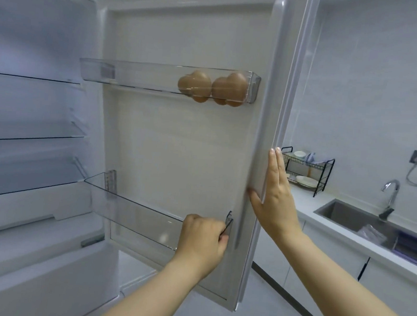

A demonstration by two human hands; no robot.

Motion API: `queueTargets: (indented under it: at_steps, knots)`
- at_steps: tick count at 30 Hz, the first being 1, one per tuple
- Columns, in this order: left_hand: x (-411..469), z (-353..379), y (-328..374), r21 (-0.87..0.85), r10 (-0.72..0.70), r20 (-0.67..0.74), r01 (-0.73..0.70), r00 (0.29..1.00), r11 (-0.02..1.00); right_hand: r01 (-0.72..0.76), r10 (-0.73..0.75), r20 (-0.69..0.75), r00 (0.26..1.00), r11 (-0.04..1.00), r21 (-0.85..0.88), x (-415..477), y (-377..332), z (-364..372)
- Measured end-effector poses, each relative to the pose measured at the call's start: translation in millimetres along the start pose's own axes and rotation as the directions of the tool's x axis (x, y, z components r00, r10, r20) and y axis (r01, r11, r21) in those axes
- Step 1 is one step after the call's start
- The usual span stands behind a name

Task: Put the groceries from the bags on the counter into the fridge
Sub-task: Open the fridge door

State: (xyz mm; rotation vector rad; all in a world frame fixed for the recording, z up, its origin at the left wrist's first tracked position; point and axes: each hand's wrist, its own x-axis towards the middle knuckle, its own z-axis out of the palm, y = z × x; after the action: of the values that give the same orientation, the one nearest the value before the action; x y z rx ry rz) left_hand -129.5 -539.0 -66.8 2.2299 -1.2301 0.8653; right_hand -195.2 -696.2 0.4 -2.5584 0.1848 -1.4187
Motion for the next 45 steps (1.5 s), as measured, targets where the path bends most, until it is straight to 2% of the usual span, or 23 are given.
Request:
queueTargets:
  at_steps: [13, 23, 27, 30, 34, 37, 40, 45]
  knots:
    - [55, 55, 16, 0.146, -0.043, 0.007, 0.042, 0.999, 0.988, 0.044, -0.044, -0.001, 0.999, 0.996, 0.078, 37, 78, 37]
    - [58, 54, 20, 0.096, -0.058, 0.045, 0.053, 0.997, 0.994, 0.027, -0.029, 0.022, 0.999, 0.994, 0.104, 35, 83, 39]
    - [58, 50, 18, -0.01, -0.047, 0.093, 0.048, 0.995, 0.999, -0.005, -0.001, 0.086, 0.996, 0.997, 0.073, 19, 81, 23]
    - [56, 48, 15, -0.114, -0.055, 0.157, 0.074, 0.986, 0.991, -0.095, 0.093, 0.135, 0.986, 0.995, 0.004, -7, 77, 9]
    - [59, 33, 15, -0.308, -0.064, 0.166, 0.114, 0.984, 0.945, -0.309, 0.323, 0.141, 0.936, 0.944, -0.112, -53, 65, -9]
    - [60, 23, 16, -0.439, 0.052, 0.184, 0.035, 0.982, 0.898, -0.478, 0.497, 0.084, 0.863, 0.86, -0.181, -88, 46, -22]
    - [55, 15, 22, -0.524, 0.214, 0.149, -0.106, 0.966, 0.845, -0.605, 0.621, -0.003, 0.784, 0.762, -0.231, -120, 20, -35]
    - [23, 9, 53, -0.696, 0.423, 0.182, -0.188, 0.887, 0.693, -0.749, 0.754, -0.136, 0.642, 0.58, -0.321, -177, -32, -66]
